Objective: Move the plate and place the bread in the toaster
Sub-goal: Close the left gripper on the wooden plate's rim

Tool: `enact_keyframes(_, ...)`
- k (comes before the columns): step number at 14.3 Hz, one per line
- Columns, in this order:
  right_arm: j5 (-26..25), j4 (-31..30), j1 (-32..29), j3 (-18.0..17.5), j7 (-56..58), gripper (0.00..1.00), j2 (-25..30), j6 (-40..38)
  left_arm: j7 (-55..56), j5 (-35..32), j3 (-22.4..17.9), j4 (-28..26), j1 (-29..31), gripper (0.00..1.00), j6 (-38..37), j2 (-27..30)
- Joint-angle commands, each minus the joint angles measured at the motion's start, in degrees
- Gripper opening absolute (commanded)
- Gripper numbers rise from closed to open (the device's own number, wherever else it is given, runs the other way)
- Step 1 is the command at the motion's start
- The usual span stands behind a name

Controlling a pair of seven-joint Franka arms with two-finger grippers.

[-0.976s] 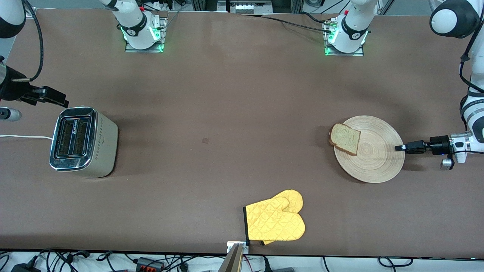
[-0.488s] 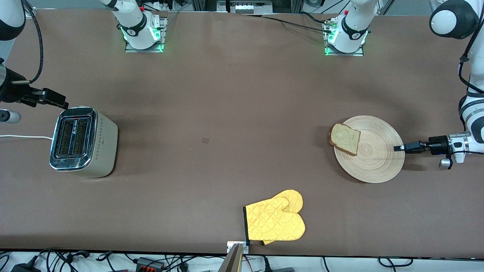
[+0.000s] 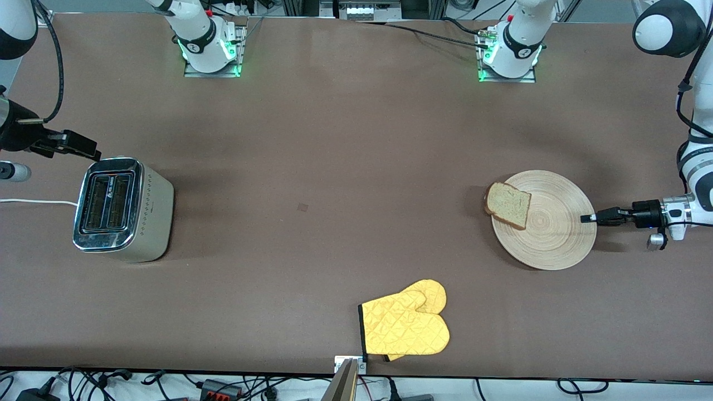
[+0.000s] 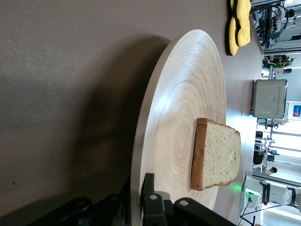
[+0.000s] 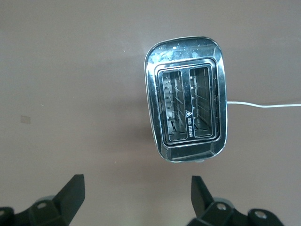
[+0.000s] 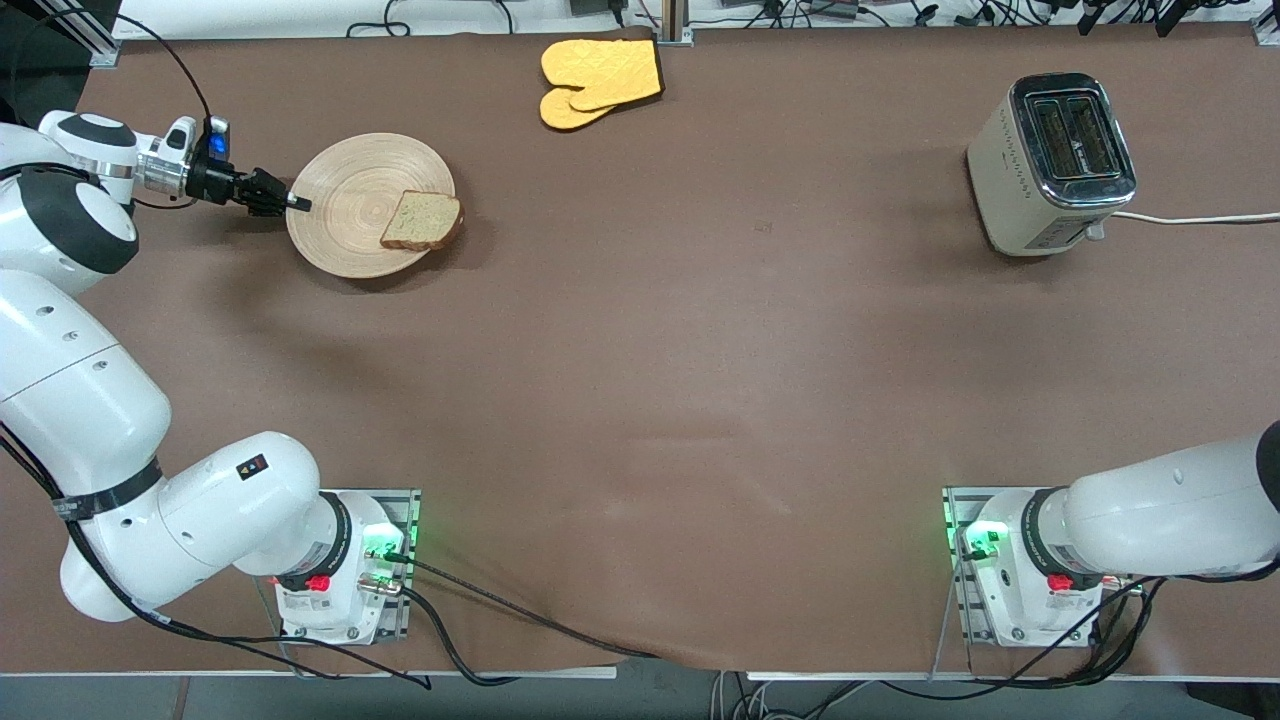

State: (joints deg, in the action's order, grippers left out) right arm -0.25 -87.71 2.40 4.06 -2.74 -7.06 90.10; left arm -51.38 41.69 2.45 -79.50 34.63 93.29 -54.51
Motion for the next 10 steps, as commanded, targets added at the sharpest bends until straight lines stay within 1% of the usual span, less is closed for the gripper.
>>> enact_keyframes(1, 0.5, 1.1, -0.1, 0.1, -0.9, 1.00, -0.6, -0.3, -0.7, -1.6, 0.1, 0.8, 0.1, 0.01, 0.4, -0.3)
enact_keyframes(4, 0.3, 1.1, 0.6, 0.0, -0.9, 1.00, -0.6, -0.3, 1.9, -0.7, 0.4, 0.8, 0.0, 0.01, -4.1, 0.5)
enact_keyframes(6, 0.4, 1.2, 0.5, 0.0, -0.9, 1.00, -1.0, -0.1, 6.7, -0.6, 0.9, 0.0, -0.3, 0.01, -4.8, 2.2)
enact_keyframes(7, 0.5, 1.3, 0.5, 0.0, -1.0, 1.00, -1.4, 0.0, 8.1, -0.6, 1.8, -0.1, -1.4, 0.01, -4.7, 3.3)
enact_keyframes(9, 0.6, 1.3, 0.6, 0.0, -1.1, 1.00, -1.7, 1.7, 10.2, -0.2, 3.1, -2.1, -2.9, 0.01, -4.4, 5.0)
enact_keyframes(10, 0.6, 1.5, 0.6, 0.0, -1.0, 1.00, -2.2, 3.1, 11.1, -0.1, 5.2, -4.1, -2.9, 0.01, -3.6, 6.4)
